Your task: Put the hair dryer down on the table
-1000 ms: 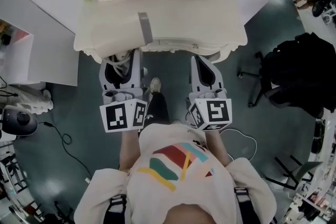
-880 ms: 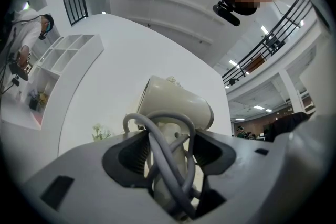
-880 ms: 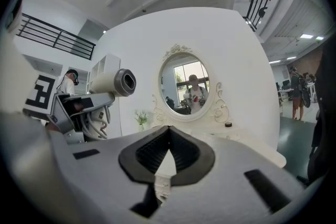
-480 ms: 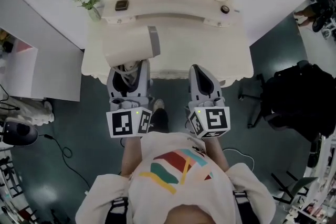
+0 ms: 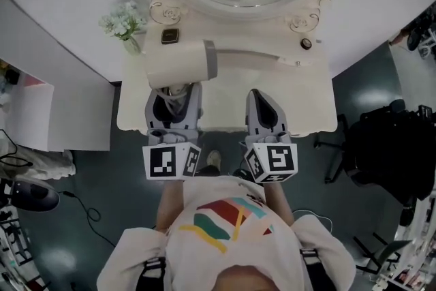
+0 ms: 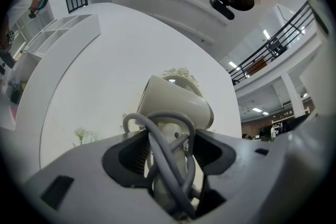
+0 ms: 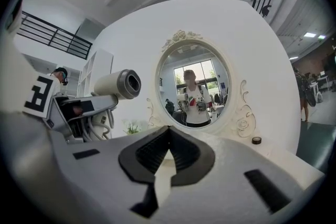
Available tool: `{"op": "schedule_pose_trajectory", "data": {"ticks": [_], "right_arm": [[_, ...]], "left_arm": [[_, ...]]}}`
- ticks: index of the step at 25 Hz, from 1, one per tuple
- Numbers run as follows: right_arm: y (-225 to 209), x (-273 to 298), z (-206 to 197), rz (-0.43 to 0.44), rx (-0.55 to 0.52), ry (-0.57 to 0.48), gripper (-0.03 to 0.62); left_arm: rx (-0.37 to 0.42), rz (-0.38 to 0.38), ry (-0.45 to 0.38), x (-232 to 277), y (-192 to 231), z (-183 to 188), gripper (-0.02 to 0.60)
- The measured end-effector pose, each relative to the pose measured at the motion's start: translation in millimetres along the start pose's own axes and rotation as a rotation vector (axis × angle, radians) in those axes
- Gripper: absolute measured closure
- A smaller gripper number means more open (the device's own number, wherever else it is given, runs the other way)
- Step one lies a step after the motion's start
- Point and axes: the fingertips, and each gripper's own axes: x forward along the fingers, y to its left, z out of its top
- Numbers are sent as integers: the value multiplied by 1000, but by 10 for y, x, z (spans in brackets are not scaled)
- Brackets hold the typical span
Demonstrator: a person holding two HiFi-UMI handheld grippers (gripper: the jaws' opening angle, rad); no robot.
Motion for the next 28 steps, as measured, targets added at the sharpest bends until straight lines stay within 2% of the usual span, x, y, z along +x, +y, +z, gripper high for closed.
{"op": "schedule_pose_trajectory", "data": {"ticks": [5, 13, 20, 28], "right_arm": [[-53, 254, 69, -19, 3, -13, 594], [-244, 457, 114, -21, 1, -6, 594], [-328, 589, 270, -1, -135, -41, 594], [-374, 653, 281, 30, -137, -52, 594]], "left_arm": [[-9, -5, 9, 276, 141, -34, 337], [-8, 0, 29, 508, 68, -147, 337], [15, 5, -9, 696, -69, -88, 337], [32, 29, 13, 732, -112, -157, 337]]}}
